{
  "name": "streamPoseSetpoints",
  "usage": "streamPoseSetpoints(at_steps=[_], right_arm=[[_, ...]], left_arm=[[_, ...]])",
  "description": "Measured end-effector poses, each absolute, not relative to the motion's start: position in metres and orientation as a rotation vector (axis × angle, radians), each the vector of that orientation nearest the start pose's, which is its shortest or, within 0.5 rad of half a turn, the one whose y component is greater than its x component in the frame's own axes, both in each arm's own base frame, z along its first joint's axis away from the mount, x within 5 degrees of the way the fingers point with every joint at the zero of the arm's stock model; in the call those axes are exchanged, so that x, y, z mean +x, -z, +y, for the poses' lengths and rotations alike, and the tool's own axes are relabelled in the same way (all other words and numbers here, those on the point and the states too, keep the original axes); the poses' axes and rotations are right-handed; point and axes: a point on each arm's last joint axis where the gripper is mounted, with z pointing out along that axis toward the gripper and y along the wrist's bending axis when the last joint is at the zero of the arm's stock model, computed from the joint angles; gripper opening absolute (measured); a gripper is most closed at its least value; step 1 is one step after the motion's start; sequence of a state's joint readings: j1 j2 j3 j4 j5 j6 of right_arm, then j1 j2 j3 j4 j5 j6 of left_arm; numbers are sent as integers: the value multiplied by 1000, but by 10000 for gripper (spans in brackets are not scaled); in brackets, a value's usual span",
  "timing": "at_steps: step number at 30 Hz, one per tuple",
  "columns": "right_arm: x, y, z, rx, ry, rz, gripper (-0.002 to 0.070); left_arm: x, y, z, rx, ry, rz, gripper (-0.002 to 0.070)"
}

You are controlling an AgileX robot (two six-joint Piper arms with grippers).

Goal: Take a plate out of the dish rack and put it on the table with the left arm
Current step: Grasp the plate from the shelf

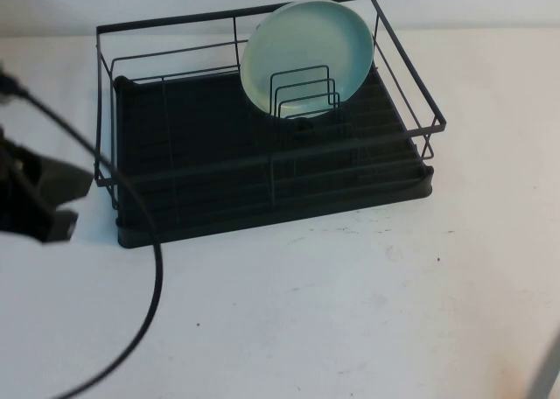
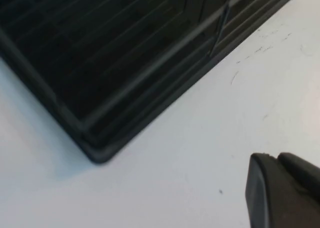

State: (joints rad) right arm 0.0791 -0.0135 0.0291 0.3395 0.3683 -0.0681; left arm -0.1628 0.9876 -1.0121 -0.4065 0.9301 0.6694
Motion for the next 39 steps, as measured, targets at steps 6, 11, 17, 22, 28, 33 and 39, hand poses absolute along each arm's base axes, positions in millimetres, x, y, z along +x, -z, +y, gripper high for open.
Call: streamPoseSetpoints(at_steps=[6,11,17,22,28,33,39], right_arm=[[51,-173,15,75,-340,1858,-20],[51,-173,15,75,-340,1858,-20],[51,-173,15,75,-340,1858,-20],[51,-173,15,75,-340,1858,-20],[51,-173,15,75,-340,1858,-20],[51,-173,15,75,-340,1858,-20],[51,-173,15,75,-340,1858,-20]], left_arm=[[247,-424,-76,1020,266,2099,-4],[304,-454,-89,1112,269,2040,-4],[352,-455,-110,1108,353,1960,-4],[381,-432,-141,1164,310,1921,-4],[402,-403,-178,1229,217,1867,3],[414,-393,-194,1227,161,1776,120],[431,-383,-206,1175,103,1691,400]])
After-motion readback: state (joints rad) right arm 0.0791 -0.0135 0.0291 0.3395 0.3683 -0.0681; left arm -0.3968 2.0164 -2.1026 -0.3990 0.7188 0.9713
